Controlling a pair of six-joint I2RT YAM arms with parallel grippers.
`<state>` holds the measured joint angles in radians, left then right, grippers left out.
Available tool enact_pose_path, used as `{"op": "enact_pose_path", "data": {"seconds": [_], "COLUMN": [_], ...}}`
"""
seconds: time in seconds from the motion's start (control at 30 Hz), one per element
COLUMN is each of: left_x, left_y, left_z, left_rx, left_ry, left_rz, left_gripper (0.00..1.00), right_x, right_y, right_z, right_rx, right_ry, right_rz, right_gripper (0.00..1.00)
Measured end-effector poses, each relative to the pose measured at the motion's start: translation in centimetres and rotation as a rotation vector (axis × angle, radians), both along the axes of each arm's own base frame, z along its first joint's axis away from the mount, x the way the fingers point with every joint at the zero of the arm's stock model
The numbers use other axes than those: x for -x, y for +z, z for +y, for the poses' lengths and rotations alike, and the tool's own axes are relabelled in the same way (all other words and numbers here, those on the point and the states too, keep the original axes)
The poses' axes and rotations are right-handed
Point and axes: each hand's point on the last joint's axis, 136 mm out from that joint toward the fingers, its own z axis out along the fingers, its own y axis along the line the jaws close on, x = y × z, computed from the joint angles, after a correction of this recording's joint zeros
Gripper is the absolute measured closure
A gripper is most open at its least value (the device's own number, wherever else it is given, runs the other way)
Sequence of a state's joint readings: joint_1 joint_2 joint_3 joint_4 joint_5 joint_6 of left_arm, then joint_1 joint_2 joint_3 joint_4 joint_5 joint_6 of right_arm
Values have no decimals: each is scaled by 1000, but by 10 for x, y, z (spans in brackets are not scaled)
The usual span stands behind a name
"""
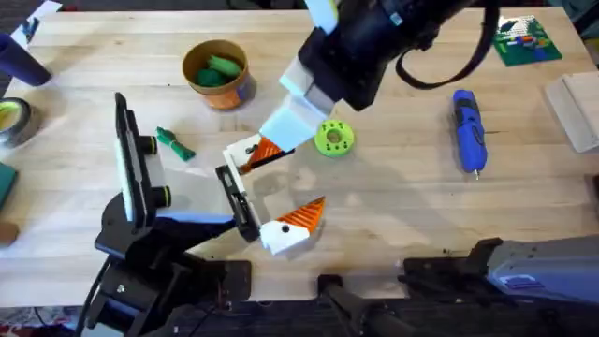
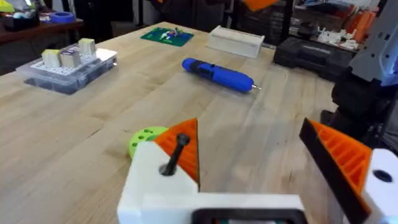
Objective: Pick up the gripper from the table and insert it into the empty holder that is missing its gripper. Then pick up a screw, insert it into the mounting hole, and use the screwdriver to tighten it. Finally, clean up the table by picking up the vegetable and placing it into the bucket.
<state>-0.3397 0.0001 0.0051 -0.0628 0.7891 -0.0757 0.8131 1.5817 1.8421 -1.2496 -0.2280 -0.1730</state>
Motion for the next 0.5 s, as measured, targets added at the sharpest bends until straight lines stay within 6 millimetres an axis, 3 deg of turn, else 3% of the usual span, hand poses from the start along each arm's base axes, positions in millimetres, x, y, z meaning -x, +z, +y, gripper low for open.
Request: {"op": "enact_pose_path", "data": {"seconds": [0.13, 0.37, 0.5], "left_x": [0, 0, 0], "left_y": [0, 0, 0], "left_z": [0, 0, 0], "left_rx": [0, 0, 0], "left_ry": [0, 0, 0], "left_rz": [0, 0, 0], "left_gripper": [9, 9, 9], "right_x": [4, 14, 19], "right_y": [-7, -40, -42], "right_z": [9, 20, 32], "right_rx": [-34, -40, -58], "right_ry": [26, 67, 99], "right_rz": [35, 120, 115], "right_gripper": [7, 7, 19]}}
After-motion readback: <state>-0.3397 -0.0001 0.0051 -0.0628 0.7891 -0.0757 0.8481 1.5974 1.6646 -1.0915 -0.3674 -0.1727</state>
